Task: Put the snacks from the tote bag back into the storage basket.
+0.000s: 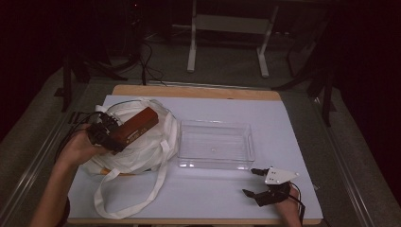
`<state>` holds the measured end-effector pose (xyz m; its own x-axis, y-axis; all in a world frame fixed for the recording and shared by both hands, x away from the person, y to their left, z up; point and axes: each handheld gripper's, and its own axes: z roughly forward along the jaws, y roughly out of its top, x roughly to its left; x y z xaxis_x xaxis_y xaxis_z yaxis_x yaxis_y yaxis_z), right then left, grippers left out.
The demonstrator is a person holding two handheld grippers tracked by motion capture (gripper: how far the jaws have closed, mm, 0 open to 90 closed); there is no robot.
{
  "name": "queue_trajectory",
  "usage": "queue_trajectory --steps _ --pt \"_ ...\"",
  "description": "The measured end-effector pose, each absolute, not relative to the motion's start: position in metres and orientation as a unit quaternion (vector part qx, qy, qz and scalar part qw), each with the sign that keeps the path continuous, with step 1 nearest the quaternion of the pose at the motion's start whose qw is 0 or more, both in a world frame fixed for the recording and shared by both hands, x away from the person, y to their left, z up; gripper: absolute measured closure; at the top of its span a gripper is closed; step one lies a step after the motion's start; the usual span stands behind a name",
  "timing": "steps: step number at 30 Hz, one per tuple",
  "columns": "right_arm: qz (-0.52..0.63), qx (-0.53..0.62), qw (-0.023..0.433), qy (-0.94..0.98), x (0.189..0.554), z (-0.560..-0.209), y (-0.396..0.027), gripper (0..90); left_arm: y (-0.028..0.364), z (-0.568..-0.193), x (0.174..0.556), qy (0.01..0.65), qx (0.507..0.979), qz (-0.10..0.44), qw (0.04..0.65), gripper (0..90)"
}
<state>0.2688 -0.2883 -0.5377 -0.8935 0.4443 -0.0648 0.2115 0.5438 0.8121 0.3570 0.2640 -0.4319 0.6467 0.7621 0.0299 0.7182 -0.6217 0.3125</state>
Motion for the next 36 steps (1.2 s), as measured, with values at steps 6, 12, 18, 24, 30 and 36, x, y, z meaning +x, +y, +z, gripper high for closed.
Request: queue_trajectory --steps 6,12,18,24,30,36 --pt "0.439 0.189 0.133 0.868 0.269 -0.538 -0.288 17.5 0.265 -0.425 0.356 0.410 0.896 0.084 0.147 43.7" --pt "0.439 0.189 0.133 0.868 0.269 -0.538 -0.288 17.5 0.266 -0.420 0.354 0.405 0.897 0.091 0.152 43.7" --pt "0.439 0.189 0.133 0.868 0.269 -0.538 -0.288 17.5 0.267 -0.414 0.352 0.401 0.897 0.098 0.154 43.7" --pt "0.439 0.189 0.133 0.868 0.269 -0.538 -0.288 17.5 0.268 -0.409 0.351 0.397 0.897 0.103 0.163 43.7" --pt "0.439 0.189 0.133 0.868 0.269 -0.538 -0.288 17.5 0.267 -0.403 0.350 0.392 0.897 0.111 0.168 43.7" --pt "0.439 0.188 0.133 0.868 0.269 -0.538 -0.288 17.6 0.266 -0.398 0.349 0.389 0.897 0.121 0.175 43.8"
